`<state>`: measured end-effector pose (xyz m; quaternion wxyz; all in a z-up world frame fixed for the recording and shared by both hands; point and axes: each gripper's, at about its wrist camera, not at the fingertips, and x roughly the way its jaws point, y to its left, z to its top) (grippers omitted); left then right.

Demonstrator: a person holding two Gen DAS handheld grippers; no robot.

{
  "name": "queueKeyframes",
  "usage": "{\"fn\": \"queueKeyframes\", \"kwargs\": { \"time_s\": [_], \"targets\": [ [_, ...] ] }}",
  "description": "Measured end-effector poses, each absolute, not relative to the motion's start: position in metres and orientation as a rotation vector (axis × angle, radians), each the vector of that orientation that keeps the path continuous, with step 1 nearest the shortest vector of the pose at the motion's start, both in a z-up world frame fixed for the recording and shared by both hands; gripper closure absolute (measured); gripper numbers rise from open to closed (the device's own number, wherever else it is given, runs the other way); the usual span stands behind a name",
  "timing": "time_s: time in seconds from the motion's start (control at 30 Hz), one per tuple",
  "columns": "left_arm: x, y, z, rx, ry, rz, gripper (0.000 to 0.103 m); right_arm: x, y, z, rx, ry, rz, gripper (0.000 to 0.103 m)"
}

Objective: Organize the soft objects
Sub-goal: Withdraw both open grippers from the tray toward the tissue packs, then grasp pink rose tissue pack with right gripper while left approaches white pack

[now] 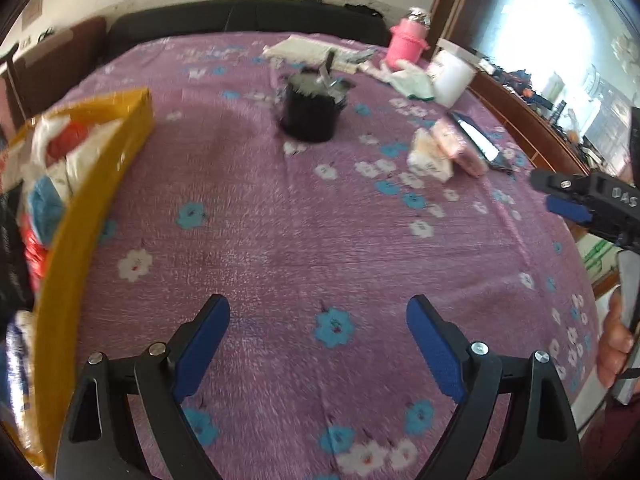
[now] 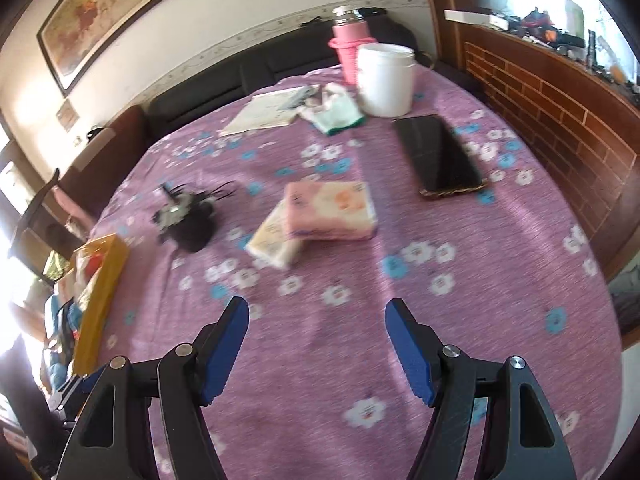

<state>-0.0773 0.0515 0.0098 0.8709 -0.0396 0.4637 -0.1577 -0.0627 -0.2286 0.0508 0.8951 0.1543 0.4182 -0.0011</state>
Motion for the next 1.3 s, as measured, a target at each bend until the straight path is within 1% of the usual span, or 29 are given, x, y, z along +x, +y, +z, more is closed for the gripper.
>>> {"fn": "queueKeyframes", "kwargs": {
  "time_s": [0.03, 0.17, 0.37, 0.53, 0.7, 0.87, 1.03, 1.13, 1.3],
  "targets": [
    [-0.079, 0.053, 0.011, -0.09, 0.945, -0.335, 0.012, -0.06, -0.231, 0.051, 0.314, 0.868, -0.013, 0.028],
    [-0.079, 0.053, 0.01, -0.113, 0.945, -0.364, 0.006, -0.039, -0.236, 0.052, 0.271, 0.875, -0.056, 0.028],
    [-0.078, 0.059, 0.009, -0.169, 0.934, -0.403, 0.001, 0.014, -0.239, 0.05, 0.26, 0.889, -0.119, 0.027],
    [-0.077, 0.061, 0.009, -0.195, 0.929, -0.417, 0.0, 0.066, -0.236, 0.049, 0.227, 0.905, -0.185, 0.025],
    [-0.076, 0.062, 0.009, -0.21, 0.926, -0.423, 0.0, 0.099, -0.209, 0.018, 0.175, 1.027, -0.145, 0.024],
    [-0.076, 0.064, 0.008, -0.219, 0.924, -0.427, 0.0, 0.079, -0.151, 0.007, 0.018, 1.069, 0.021, 0.024],
    [-0.077, 0.066, 0.008, -0.228, 0.923, -0.432, 0.0, 0.025, -0.109, 0.011, -0.082, 1.115, 0.293, 0.023],
    [-0.077, 0.066, 0.008, -0.227, 0.924, -0.431, 0.0, -0.003, -0.119, 0.026, -0.053, 1.078, 0.351, 0.023],
    [-0.078, 0.066, 0.007, -0.221, 0.925, -0.429, 0.0, -0.025, -0.183, 0.044, 0.125, 1.002, 0.169, 0.019]
  ]
}}
